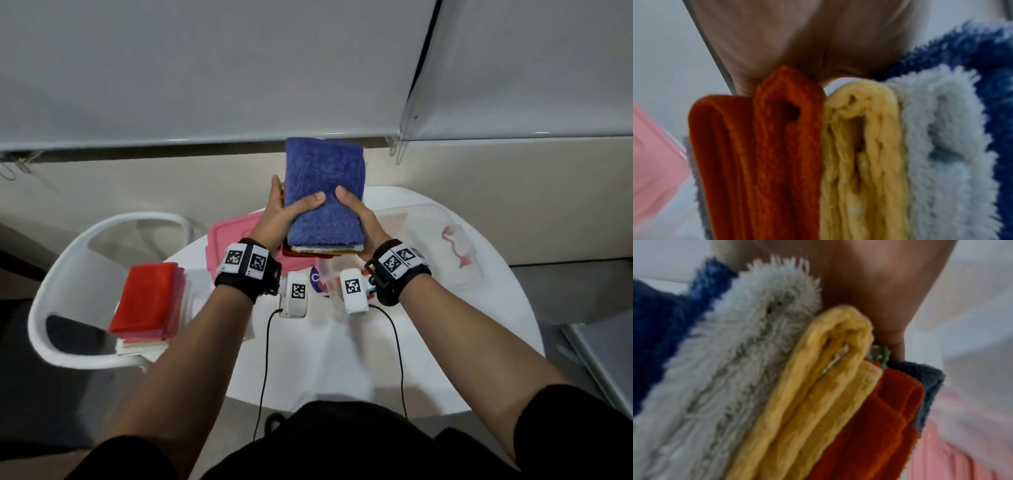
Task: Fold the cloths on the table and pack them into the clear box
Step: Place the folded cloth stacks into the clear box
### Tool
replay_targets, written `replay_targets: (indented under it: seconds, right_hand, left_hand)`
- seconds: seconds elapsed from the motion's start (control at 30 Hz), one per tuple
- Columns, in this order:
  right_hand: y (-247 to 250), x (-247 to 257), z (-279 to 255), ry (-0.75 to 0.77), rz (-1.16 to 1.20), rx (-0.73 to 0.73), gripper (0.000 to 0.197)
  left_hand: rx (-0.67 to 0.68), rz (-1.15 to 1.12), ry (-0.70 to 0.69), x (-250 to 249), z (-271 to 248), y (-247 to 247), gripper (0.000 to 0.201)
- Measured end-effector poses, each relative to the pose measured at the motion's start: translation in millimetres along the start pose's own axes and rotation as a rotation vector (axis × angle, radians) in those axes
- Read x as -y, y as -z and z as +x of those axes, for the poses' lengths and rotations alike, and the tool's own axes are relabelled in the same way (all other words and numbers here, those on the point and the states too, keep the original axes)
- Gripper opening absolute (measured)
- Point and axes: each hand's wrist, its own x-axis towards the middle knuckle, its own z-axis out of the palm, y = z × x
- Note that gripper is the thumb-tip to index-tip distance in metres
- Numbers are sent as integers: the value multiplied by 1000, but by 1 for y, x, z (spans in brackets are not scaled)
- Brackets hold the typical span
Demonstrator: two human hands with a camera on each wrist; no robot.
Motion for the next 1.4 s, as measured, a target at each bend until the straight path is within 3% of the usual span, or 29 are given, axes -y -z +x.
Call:
replay_targets:
  seconds: [0.07, 0.13, 0.27, 0.33, 0.4, 0.53, 0.67, 0.77, 0.83, 0.93, 0.97, 1.07, 1.13, 1.3, 1.4]
  right_hand:
    - [32, 18, -11, 29, -10, -126, 55]
    - [64, 29, -17, 82, -28, -278, 81]
    - [123, 37, -29, 126, 17, -537, 78]
    - [144, 34, -37, 86, 75, -660, 88]
    - [165, 28, -38, 26, 91, -804, 90]
    - [209, 13, -23, 28, 88, -1038, 97]
    - [173, 28, -45, 22, 5, -1244, 100]
    - [153, 29, -45, -13, -19, -1208, 89]
    - [166, 15, -25, -64, -33, -1216, 89]
    - [256, -47, 33, -233, -57, -1308, 125]
    - [281, -69, 48, -277, -37, -1317, 129]
    - [304, -100, 66, -336, -64, -1280, 112]
    - [271, -88, 55, -378, -31, -1229, 103]
    - [207, -36, 35, -235, 106, -1101, 53]
    - [191, -21, 27, -207, 77, -1088, 32]
  left_hand:
    - [83, 14, 40, 11, 21, -34, 109]
    - [190, 45, 119, 18, 40, -66, 90]
    - [393, 153, 326, 28, 73, -127, 73]
    - [453, 127, 404, 34, 80, -151, 49]
    - [419, 86, 454, 47, 90, -164, 42]
    - [331, 138, 509, 71, 99, -166, 66]
    - [91, 635, 443, 83, 102, -150, 63]
    - [15, 943, 374, 90, 103, -124, 49]
    - [44, 1155, 396, 93, 99, -110, 47]
    - [67, 1186, 486, 99, 92, -103, 40]
    - [65, 1162, 482, 100, 91, -102, 37]
    - [180, 1137, 443, 97, 87, -104, 31]
    - [190, 1109, 474, 98, 85, -104, 32]
    - [108, 1018, 504, 102, 86, -97, 39]
    - [225, 1181, 466, 104, 85, -92, 40]
